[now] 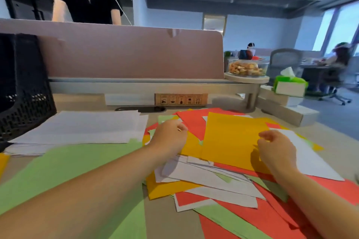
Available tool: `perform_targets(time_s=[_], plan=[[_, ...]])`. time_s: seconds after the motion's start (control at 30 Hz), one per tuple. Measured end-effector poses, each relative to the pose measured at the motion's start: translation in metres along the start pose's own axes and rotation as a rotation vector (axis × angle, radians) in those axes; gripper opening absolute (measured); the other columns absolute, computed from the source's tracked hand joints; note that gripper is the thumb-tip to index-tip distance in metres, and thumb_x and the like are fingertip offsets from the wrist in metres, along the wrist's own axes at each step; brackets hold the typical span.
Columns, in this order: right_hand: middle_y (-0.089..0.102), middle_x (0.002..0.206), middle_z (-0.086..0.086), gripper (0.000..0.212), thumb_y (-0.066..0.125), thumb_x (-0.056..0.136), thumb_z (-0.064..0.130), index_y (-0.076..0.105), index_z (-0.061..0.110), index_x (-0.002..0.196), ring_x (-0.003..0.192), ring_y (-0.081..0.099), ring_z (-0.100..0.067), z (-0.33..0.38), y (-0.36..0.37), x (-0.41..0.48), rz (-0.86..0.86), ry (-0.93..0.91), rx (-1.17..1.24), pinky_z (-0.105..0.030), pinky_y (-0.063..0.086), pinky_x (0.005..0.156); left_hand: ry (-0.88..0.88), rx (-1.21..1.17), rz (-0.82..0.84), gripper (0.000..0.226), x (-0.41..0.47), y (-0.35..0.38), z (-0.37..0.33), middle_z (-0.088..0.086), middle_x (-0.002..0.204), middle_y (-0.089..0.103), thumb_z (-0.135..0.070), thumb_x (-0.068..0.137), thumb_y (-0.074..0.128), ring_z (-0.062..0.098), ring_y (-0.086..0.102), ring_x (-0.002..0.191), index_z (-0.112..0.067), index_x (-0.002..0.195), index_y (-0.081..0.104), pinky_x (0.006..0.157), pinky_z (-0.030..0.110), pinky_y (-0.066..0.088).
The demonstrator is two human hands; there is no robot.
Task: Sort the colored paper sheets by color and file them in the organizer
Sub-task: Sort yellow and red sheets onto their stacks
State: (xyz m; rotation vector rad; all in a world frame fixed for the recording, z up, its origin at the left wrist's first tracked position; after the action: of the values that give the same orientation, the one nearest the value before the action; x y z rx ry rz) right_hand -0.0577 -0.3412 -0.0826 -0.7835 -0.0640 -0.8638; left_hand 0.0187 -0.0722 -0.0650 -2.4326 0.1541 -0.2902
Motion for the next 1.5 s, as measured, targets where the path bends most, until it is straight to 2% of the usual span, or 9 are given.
perform_targets(time_s=[0.13,0.37,0.57,0.77,0.9,1.03,1.13,1.33,1.5], plan=[[0.054,0.124,-0.013,0.051,0.039,0.091,0.053,0.054,0.015,0.121,0.116,0.047,-0.032,-0.022,0.014,0.002,0.235,0.003,-0.591,-0.041,0.038,0.096,0.017,0.437,-0.026,0.053,0.024,0.026,0.009,0.002,0.138,0.048,-0.055,0.092,0.041,0.027,0.042,0.128,-0.024,0.135,0.048,0.101,0.044,0.039],[0.066,0.117,0.001,0.037,0.049,0.092,0.047,0.066,0.022,0.113,0.103,0.059,-0.017,0.006,0.019,0.000,0.212,-0.176,-0.131,-0.031,0.047,0.088,-0.015,0.365,0.163,0.067,0.032,0.055,0.036,0.005,0.156,0.024,-0.061,0.093,0.034,0.026,0.024,0.142,-0.026,0.149,0.025,0.116,0.045,0.021],[0.047,0.131,-0.009,0.058,0.024,0.090,0.065,0.049,0.020,0.117,0.125,0.041,-0.030,-0.026,0.029,0.006,0.448,-0.128,-0.651,-0.045,0.035,0.103,-0.038,0.379,0.209,0.065,0.031,0.052,0.032,0.003,0.157,0.021,-0.059,0.091,0.043,0.026,0.025,0.141,-0.031,0.148,0.027,0.115,0.043,0.024],[0.066,0.116,-0.006,0.049,0.046,0.091,0.053,0.061,0.018,0.122,0.107,0.058,-0.022,-0.024,0.002,0.019,0.343,0.006,-0.124,-0.031,0.041,0.090,-0.138,0.208,0.375,0.068,0.029,0.049,0.033,0.002,0.159,0.009,-0.058,0.086,0.053,0.028,0.024,0.141,-0.041,0.145,0.027,0.110,0.039,0.032],[0.061,0.124,-0.009,0.052,0.051,0.091,0.047,0.058,0.010,0.127,0.112,0.055,-0.028,-0.046,-0.005,0.035,0.248,0.158,-0.058,-0.038,0.043,0.096,-0.204,-0.058,0.305,0.056,0.032,0.040,0.025,0.002,0.149,0.036,-0.041,0.089,0.062,0.027,0.044,0.127,-0.033,0.140,0.042,0.092,0.035,0.040],[0.058,0.125,-0.009,0.060,0.067,0.083,0.041,0.052,0.009,0.132,0.107,0.056,-0.026,-0.054,-0.013,0.039,0.222,0.287,0.194,-0.039,0.045,0.093,-0.291,-0.390,0.099,0.053,0.037,0.021,0.031,0.007,0.140,0.048,-0.013,0.084,0.070,0.030,0.045,0.125,-0.025,0.131,0.051,0.095,0.039,0.040],[0.055,0.128,-0.012,0.071,0.077,0.075,0.035,0.049,0.006,0.133,0.112,0.053,-0.029,-0.059,-0.016,0.033,0.284,0.398,0.276,-0.041,0.044,0.093,-0.387,-0.517,0.173,0.058,0.034,0.021,0.035,0.011,0.124,0.058,-0.007,0.080,0.073,0.031,0.056,0.111,-0.023,0.131,0.050,0.095,0.047,0.048],[0.064,0.104,-0.013,0.038,0.080,0.072,0.014,0.065,0.007,0.107,0.100,0.059,-0.031,-0.064,-0.019,0.031,0.320,0.423,0.206,-0.037,0.048,0.083,-0.358,-0.224,0.235,0.010,0.032,0.022,0.038,0.007,0.102,0.066,-0.027,0.085,0.068,0.029,0.060,0.100,-0.026,0.094,0.065,0.094,0.050,0.049],[0.059,0.086,-0.023,0.030,0.066,0.084,0.006,0.057,-0.013,0.104,0.078,0.053,-0.030,-0.060,-0.022,0.031,0.293,0.476,0.338,-0.044,0.046,0.075,-0.352,-0.215,0.211,0.029,0.030,0.023,0.037,0.007,0.109,0.060,-0.047,0.086,0.063,0.029,0.054,0.101,-0.023,0.100,0.056,0.086,0.042,0.050]])
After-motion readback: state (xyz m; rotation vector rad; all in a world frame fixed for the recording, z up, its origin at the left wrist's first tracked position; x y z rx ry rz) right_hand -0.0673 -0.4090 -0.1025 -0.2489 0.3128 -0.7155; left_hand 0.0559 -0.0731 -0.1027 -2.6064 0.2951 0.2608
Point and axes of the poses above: each hand's wrist, its own x-axis towards the middle knuckle, its own y-axis out of the palm, z = x × y, the point moved 7 cm from there along x, towards the middle knuckle
